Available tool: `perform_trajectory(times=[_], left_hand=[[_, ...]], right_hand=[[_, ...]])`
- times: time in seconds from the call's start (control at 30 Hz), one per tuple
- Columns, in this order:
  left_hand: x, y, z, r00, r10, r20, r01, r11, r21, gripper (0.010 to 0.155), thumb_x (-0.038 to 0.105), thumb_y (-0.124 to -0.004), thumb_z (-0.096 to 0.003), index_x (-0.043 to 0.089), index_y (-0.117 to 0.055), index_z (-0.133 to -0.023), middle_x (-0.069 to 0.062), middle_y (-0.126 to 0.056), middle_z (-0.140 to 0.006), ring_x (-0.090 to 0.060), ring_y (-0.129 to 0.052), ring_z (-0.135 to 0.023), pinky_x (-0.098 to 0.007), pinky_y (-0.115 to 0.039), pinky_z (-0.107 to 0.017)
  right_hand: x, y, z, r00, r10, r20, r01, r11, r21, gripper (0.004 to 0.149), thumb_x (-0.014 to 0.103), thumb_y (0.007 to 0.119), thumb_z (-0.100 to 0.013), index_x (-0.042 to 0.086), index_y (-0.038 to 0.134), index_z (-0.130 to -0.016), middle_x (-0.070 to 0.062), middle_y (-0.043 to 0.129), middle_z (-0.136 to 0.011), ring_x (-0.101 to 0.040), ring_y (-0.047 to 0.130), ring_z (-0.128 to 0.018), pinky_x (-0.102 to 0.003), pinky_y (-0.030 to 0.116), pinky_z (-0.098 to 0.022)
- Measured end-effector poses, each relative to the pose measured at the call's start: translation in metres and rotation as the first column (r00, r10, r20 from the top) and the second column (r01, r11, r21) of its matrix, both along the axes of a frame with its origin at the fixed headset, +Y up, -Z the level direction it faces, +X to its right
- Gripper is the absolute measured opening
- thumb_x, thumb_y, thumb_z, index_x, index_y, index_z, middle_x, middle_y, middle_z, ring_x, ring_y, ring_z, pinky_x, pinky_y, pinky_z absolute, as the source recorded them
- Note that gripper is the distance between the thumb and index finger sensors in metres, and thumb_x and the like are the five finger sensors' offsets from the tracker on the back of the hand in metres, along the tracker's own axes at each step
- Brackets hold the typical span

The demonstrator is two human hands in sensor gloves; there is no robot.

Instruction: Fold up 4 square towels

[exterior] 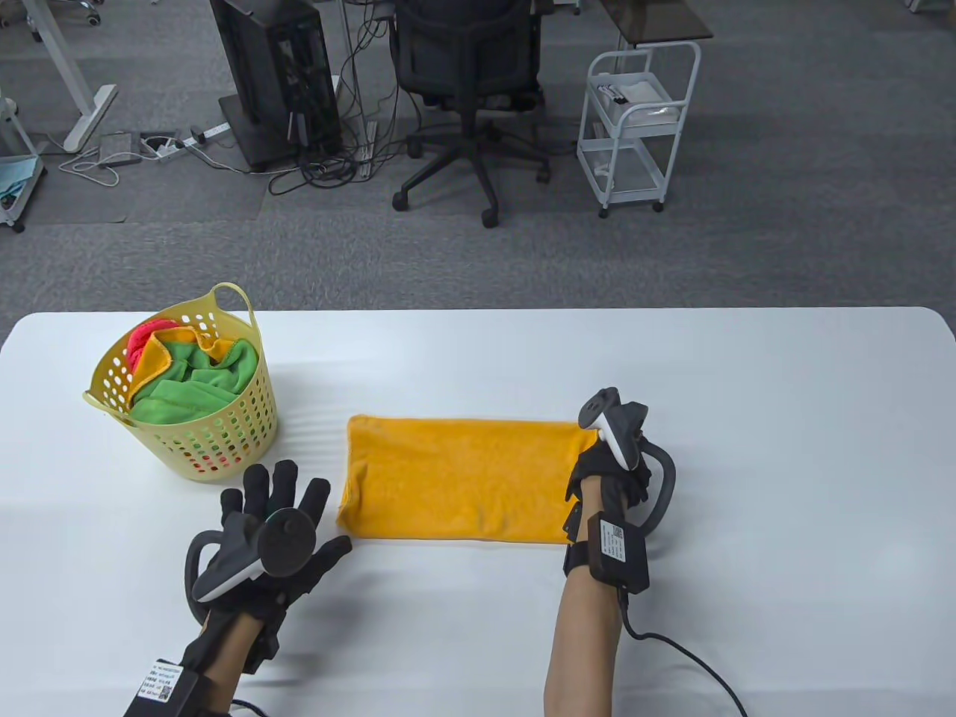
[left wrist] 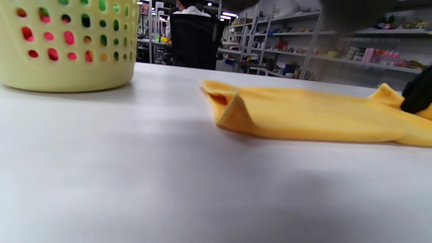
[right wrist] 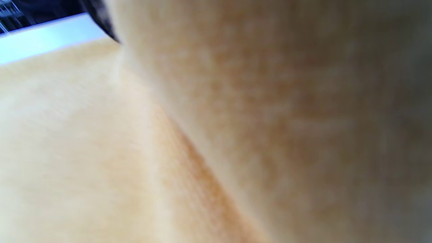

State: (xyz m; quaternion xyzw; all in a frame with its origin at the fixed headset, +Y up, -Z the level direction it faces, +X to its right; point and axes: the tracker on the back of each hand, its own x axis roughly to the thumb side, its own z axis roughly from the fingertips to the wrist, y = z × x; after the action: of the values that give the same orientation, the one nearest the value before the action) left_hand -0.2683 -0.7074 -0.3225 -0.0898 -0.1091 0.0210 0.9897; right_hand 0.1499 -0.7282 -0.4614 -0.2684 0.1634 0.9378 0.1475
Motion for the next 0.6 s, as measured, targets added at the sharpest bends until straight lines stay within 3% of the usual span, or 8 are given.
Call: perform_trajectory(times=[0.37, 0.6], left_hand=[[0.000, -0.001, 0.001, 1.000, -0.001, 0.006, 0.001, 1.000, -0.003, 0.085, 0.071, -0.055, -0.0557, 0.023, -0.030, -0.122, -0.026, -0.012, -0.124, -0.061, -0.004, -0.106, -0.073, -0.011, -0.072], [0.000, 0.000, 0.003, 1.000, 0.006, 0.011, -0.006, 1.000, -0.004, 0.085, 0.070, -0.055, -0.0556, 0.023, -0.031, -0.122, -0.026, -0.013, -0.125, -0.061, -0.006, -0.107, -0.073, -0.012, -0.072]], right_hand=[[-0.032, 0.065, 0.012, 0.979, -0.158, -0.132, 0.176, 0.974, 0.141, 0.047, 0.029, 0.090, -0.058, 0.004, 0.075, -0.095, -0.015, 0.093, -0.076, -0.007, 0.101, -0.029, -0.026, 0.086, -0.022], [-0.087, 0.091, 0.015, 0.950, -0.161, -0.267, 0.210, 0.963, 0.168, 0.048, 0.029, 0.089, -0.059, 0.001, 0.074, -0.096, -0.016, 0.092, -0.077, -0.008, 0.101, -0.030, -0.026, 0.086, -0.022]])
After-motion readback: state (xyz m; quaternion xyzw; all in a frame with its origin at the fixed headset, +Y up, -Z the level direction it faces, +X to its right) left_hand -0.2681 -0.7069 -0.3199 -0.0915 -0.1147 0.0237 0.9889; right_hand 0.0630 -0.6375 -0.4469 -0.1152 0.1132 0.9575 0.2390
